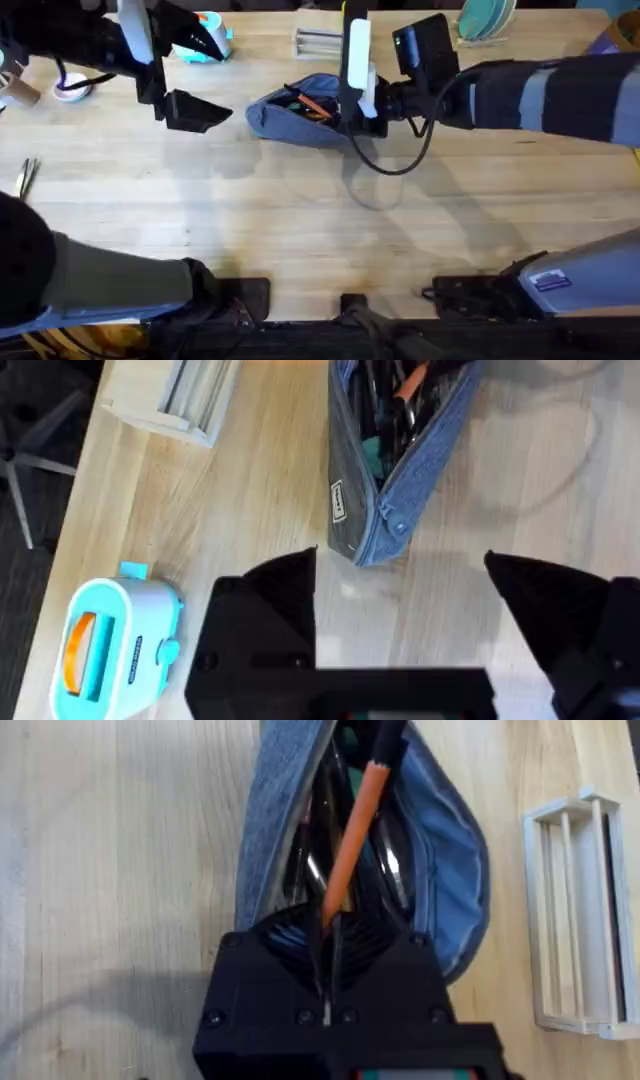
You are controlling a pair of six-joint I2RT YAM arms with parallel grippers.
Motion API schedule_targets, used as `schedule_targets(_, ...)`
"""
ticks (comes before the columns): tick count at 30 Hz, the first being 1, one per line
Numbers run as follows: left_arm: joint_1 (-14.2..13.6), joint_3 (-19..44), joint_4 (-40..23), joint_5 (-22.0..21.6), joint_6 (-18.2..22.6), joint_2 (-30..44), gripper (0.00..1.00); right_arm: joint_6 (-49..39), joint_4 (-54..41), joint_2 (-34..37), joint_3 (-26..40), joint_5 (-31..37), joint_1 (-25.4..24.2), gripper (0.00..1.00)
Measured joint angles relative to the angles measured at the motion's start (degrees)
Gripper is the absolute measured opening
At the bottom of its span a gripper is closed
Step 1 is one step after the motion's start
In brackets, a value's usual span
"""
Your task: Unzip the bag, pick up the pens from the table one at a time and place them inside, then zip the bag closed.
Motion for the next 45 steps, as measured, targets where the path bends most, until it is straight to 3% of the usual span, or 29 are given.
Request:
schedule_targets(13,0.0,0.0,-0.02,0.0,0.0,0.02,0.993,-1.1,-0.92,0.35,4.76,6.09,0.24,0.031)
schedule_targets(18,0.0,0.0,-0.02,0.0,0.0,0.02,0.993,-10.34,-13.79,0.35,7.43,8.39,0.22,0.031)
schedule_targets(21,0.0,0.0,-0.01,0.0,0.0,0.0,0.993,-16.02,-16.69,0.35,8.71,8.81,0.22,0.03)
schedule_targets(39,0.0,0.0,0.02,0.0,0.0,0.0,0.993,-24.42,-16.92,1.39,12.02,13.11,1.61,0.03)
schedule_targets(45,0.0,0.0,0.52,0.0,0.0,0.01,0.993,-27.48,-11.16,5.68,12.12,15.28,3.57,0.031)
